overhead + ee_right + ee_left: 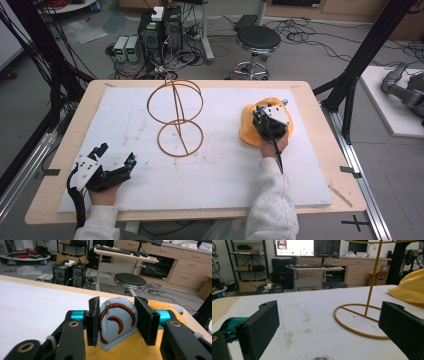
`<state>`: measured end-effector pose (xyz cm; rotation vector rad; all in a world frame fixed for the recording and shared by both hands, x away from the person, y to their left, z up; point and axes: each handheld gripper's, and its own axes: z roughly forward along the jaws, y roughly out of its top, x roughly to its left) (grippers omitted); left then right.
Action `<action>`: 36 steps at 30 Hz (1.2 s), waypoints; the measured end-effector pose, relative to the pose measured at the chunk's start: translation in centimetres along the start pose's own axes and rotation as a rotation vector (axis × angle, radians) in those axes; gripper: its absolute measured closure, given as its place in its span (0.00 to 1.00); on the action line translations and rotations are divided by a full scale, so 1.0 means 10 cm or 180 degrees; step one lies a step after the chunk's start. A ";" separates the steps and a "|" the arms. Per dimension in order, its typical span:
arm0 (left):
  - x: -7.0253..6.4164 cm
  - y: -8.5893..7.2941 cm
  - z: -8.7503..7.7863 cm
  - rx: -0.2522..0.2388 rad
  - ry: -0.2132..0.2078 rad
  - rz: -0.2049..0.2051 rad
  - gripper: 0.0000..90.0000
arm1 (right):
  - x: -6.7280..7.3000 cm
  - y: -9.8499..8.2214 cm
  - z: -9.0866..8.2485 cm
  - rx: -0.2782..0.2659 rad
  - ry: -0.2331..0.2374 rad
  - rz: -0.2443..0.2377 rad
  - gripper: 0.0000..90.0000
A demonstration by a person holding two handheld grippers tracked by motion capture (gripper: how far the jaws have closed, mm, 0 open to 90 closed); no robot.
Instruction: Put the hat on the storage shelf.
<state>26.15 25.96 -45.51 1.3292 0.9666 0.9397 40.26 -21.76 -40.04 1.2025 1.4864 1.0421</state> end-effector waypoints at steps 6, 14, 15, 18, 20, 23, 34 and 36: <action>0.00 0.00 0.00 0.0000 -0.0001 0.0004 0.04 | -0.01 -0.01 -0.02 -0.0014 -0.0006 -0.0051 0.73; 0.00 0.00 0.00 0.0000 0.0000 0.0003 0.04 | -0.01 0.01 -0.06 -0.0082 0.0001 -0.0116 0.83; 0.00 0.00 0.00 -0.0003 -0.0002 -0.0002 0.04 | -0.01 0.01 -0.06 -0.0082 0.0001 -0.0116 0.83; 0.00 0.00 0.00 -0.0004 -0.0001 -0.0001 0.04 | -0.01 0.02 -0.08 -0.0167 -0.0005 -0.0146 0.85; 0.00 0.00 0.00 0.0000 0.0003 0.0005 0.04 | 0.00 0.04 -0.11 -0.0187 -0.0015 -0.0114 0.85; 0.00 0.00 0.00 0.0000 0.0005 -0.0008 0.04 | -0.02 0.05 -0.12 -0.0226 -0.0038 -0.0140 0.85; 0.00 0.00 0.00 0.0007 0.0003 0.0004 0.04 | -0.04 0.13 -0.20 -0.0320 -0.0009 -0.0059 0.86; 0.00 0.00 0.00 0.0007 0.0003 0.0003 0.04 | -0.03 0.14 -0.21 -0.0371 -0.0024 -0.0103 0.86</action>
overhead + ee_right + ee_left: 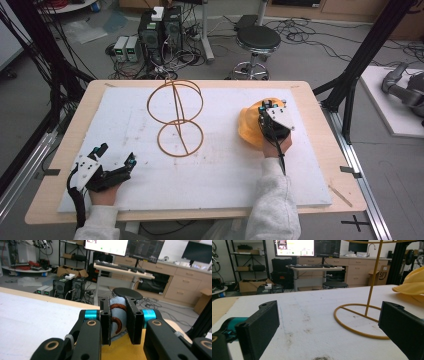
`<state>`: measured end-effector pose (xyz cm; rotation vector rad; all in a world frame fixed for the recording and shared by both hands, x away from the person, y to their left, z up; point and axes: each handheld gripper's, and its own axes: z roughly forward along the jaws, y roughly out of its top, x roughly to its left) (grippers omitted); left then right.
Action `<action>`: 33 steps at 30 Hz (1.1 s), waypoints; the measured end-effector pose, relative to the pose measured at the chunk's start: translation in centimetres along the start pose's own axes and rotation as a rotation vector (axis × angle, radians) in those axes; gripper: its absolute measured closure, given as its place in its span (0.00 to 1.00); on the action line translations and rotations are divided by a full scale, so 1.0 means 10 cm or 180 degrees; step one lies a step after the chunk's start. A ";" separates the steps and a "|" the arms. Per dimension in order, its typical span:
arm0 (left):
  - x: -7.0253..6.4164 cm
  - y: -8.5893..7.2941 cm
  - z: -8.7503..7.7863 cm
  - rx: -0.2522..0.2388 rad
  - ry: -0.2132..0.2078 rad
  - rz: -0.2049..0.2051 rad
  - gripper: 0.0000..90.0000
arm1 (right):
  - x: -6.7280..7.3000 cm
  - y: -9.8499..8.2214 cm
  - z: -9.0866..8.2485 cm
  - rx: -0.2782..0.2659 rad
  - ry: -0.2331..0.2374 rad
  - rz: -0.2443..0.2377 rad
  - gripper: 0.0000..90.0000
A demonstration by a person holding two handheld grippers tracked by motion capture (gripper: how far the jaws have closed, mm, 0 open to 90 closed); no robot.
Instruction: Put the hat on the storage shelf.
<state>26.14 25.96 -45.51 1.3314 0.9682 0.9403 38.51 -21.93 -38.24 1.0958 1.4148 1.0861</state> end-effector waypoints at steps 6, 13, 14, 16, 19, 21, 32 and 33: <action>0.00 0.00 0.00 -0.0005 0.0009 -0.0011 0.04 | 0.02 0.03 -0.02 -0.0072 0.0008 0.0013 0.86; 0.00 0.00 0.00 0.0004 0.0009 0.0000 0.04 | -0.01 0.06 -0.07 -0.0165 -0.0006 0.0093 0.86; 0.00 0.00 0.00 0.0005 0.0009 0.0004 0.04 | -0.03 0.09 -0.10 -0.0264 -0.0013 0.0155 0.86; 0.00 0.00 0.00 0.0007 0.0012 0.0006 0.04 | -0.03 0.12 -0.13 -0.0372 -0.0012 0.0213 0.86; 0.00 0.00 0.01 0.0014 0.0015 0.0003 0.04 | -0.03 0.17 -0.15 -0.0441 0.0004 0.0248 0.86; 0.00 0.00 0.00 0.0008 0.0013 0.0005 0.04 | -0.03 0.22 -0.17 -0.0527 0.0022 0.0249 0.86; 0.00 0.00 0.00 -0.0009 0.0014 -0.0012 0.04 | 0.00 0.52 -0.30 -0.0965 0.0127 0.0493 0.86; 0.00 0.00 0.00 -0.0009 0.0014 -0.0012 0.04 | 0.00 0.52 -0.30 -0.0965 0.0127 0.0493 0.86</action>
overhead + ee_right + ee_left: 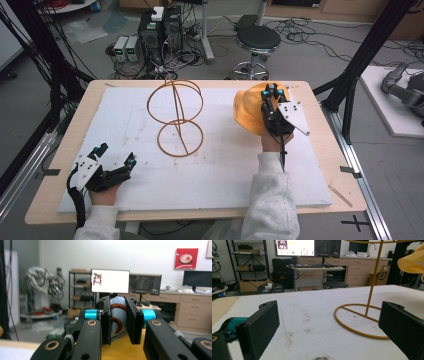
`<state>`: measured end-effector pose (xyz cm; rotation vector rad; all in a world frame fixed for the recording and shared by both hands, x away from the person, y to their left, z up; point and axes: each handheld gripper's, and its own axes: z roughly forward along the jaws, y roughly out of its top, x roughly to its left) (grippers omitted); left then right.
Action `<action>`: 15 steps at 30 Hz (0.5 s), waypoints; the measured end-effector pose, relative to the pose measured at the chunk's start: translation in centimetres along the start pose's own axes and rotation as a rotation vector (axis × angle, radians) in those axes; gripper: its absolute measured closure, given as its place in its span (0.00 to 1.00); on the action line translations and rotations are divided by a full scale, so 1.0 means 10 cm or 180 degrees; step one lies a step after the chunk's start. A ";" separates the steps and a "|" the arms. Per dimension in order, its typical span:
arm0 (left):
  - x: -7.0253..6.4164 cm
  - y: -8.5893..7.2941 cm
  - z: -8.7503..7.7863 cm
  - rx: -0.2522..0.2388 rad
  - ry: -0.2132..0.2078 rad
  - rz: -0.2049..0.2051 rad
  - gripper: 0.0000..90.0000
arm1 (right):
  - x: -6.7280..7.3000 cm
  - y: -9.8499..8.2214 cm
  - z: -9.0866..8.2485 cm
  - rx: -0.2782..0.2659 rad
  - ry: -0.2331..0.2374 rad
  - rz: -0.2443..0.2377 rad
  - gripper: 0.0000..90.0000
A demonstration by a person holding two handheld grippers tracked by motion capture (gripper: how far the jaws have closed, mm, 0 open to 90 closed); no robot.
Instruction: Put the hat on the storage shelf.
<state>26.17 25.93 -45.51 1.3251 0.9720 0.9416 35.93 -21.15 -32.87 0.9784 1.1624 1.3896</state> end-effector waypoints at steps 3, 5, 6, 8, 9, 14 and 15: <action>0.00 0.00 0.00 -0.0003 -0.0003 0.0013 0.04 | 0.03 0.12 -0.03 -0.0126 0.0026 0.0041 0.86; 0.00 0.00 0.00 -0.0007 -0.0004 0.0011 0.04 | 0.06 0.16 -0.05 -0.0183 0.0029 0.0050 0.86; 0.00 0.00 0.00 -0.0005 -0.0002 0.0014 0.04 | 0.06 0.16 -0.05 -0.0183 0.0029 0.0050 0.86; 0.00 0.00 0.00 -0.0007 0.0000 0.0017 0.04 | 0.08 0.21 -0.08 -0.0249 0.0032 0.0056 0.86; 0.00 0.00 0.00 -0.0003 0.0001 0.0002 0.04 | 0.10 0.24 -0.09 -0.0293 0.0026 0.0090 0.86; 0.00 0.00 0.00 -0.0014 -0.0001 0.0004 0.04 | 0.13 0.32 -0.12 -0.0412 0.0017 0.0129 0.86; 0.00 0.00 0.00 -0.0015 0.0000 0.0004 0.04 | 0.16 0.36 -0.13 -0.0470 0.0004 0.0109 0.86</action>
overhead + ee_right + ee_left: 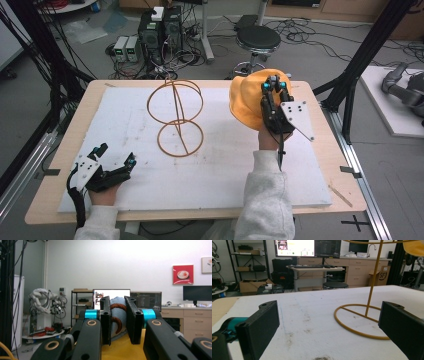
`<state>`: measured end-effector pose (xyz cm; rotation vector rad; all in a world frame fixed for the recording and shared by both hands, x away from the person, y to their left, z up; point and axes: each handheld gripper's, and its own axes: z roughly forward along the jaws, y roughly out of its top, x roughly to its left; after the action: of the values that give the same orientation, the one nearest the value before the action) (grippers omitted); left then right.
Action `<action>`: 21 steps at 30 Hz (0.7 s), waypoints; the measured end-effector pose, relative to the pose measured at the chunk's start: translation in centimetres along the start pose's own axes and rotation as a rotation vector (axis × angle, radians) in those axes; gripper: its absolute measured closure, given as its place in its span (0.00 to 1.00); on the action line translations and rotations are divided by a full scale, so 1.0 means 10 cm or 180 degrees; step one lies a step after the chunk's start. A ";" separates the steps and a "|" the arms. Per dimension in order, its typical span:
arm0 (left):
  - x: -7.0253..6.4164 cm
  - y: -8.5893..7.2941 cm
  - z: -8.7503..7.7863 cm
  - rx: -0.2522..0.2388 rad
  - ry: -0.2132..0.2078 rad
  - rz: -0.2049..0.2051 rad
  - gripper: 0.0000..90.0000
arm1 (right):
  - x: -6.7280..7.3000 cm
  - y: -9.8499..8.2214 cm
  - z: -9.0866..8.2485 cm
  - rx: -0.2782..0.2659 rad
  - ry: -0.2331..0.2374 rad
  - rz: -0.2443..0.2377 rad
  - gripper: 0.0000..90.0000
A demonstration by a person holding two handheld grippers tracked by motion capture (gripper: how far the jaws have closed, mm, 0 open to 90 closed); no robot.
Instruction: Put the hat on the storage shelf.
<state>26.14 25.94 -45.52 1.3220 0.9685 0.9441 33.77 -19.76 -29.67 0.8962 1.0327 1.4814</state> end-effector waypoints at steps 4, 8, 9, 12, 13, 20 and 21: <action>0.01 0.00 0.00 0.0014 0.0009 -0.0012 0.04 | 0.07 0.08 0.02 -0.0069 0.0011 0.0034 0.86; 0.00 0.00 0.00 -0.0013 0.0010 -0.0014 0.04 | 0.14 0.19 0.02 -0.0133 0.0047 -0.0011 0.86; 0.00 0.00 0.00 -0.0013 0.0010 -0.0014 0.04 | 0.14 0.19 0.02 -0.0133 0.0047 -0.0011 0.86; 0.01 0.00 0.00 -0.0001 0.0001 -0.0014 0.04 | 0.21 0.26 0.03 -0.0187 0.0034 -0.0015 0.86; 0.01 0.00 0.00 -0.0001 0.0001 -0.0014 0.04 | 0.21 0.26 0.03 -0.0187 0.0034 -0.0015 0.86; 0.01 0.00 0.00 -0.0004 -0.0006 -0.0012 0.04 | 0.43 0.41 0.05 -0.0327 0.0129 -0.0071 0.86; 0.01 0.00 0.00 -0.0002 -0.0002 -0.0010 0.04 | 0.43 0.41 0.05 -0.0327 0.0129 -0.0071 0.86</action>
<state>26.15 26.00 -45.53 1.3200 0.9695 0.9413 32.24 -15.62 -25.64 0.7825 0.9839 1.5251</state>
